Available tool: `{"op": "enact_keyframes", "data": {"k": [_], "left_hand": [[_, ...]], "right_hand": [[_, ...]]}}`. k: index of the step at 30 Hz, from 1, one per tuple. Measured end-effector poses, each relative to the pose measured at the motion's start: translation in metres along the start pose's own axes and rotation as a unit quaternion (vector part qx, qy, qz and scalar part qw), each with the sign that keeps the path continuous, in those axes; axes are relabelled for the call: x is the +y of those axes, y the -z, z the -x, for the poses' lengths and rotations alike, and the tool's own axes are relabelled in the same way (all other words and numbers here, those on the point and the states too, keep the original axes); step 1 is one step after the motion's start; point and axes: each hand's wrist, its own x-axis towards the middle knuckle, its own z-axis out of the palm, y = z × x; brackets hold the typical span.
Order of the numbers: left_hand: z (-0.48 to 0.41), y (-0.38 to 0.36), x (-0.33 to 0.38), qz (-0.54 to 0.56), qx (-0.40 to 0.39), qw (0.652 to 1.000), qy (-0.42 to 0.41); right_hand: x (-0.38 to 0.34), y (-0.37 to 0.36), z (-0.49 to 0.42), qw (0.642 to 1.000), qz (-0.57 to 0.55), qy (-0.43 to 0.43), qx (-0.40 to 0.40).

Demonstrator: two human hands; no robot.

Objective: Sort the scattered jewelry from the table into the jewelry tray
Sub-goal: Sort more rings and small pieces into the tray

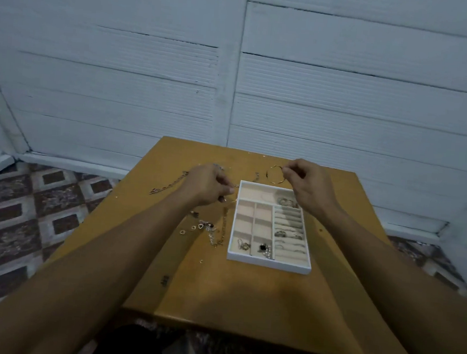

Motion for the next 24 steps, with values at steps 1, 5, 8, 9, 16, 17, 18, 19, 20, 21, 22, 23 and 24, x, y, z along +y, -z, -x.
{"op": "enact_keyframes", "data": {"k": [1,5,8,9,16,17,18,19,20,21,22,23,24], "left_hand": [[-0.007,-0.008,0.008,-0.006,0.002,1.000,-0.012],[-0.029,-0.043,0.038,-0.015,0.009,0.999,-0.035],[-0.045,-0.072,0.048,-0.005,0.018,0.999,-0.026],[-0.050,-0.082,0.050,-0.006,0.025,0.999,-0.019],[-0.069,-0.132,0.057,0.004,0.069,0.997,0.029],[-0.070,-0.135,0.058,0.005,0.073,0.997,0.033],[-0.071,-0.138,0.059,0.003,0.073,0.997,0.034],[-0.072,-0.141,0.059,-0.002,0.073,0.997,0.031],[-0.072,-0.143,0.059,-0.007,0.071,0.997,0.028],[-0.073,-0.145,0.059,-0.013,0.071,0.997,0.024],[-0.072,-0.146,0.059,-0.019,0.072,0.997,0.022],[-0.072,-0.147,0.059,-0.025,0.073,0.997,0.018],[-0.072,-0.148,0.059,-0.032,0.075,0.997,0.012]], "right_hand": [[0.006,0.006,0.002,1.000,0.005,-0.010,0.007],[0.028,0.024,0.010,0.998,0.012,-0.054,0.033],[0.043,0.032,0.017,0.996,0.021,-0.078,0.040],[0.047,0.034,0.020,0.995,0.023,-0.084,0.042],[0.073,0.043,0.028,0.992,0.041,-0.107,0.048],[0.076,0.043,0.028,0.992,0.043,-0.111,0.047],[0.077,0.044,0.028,0.991,0.044,-0.114,0.046],[0.078,0.044,0.028,0.991,0.045,-0.117,0.046],[0.079,0.044,0.028,0.991,0.045,-0.119,0.046],[0.079,0.044,0.029,0.991,0.043,-0.121,0.046],[0.079,0.043,0.029,0.990,0.039,-0.123,0.047],[0.080,0.043,0.029,0.990,0.037,-0.125,0.047],[0.080,0.042,0.029,0.990,0.036,-0.125,0.047]]}}
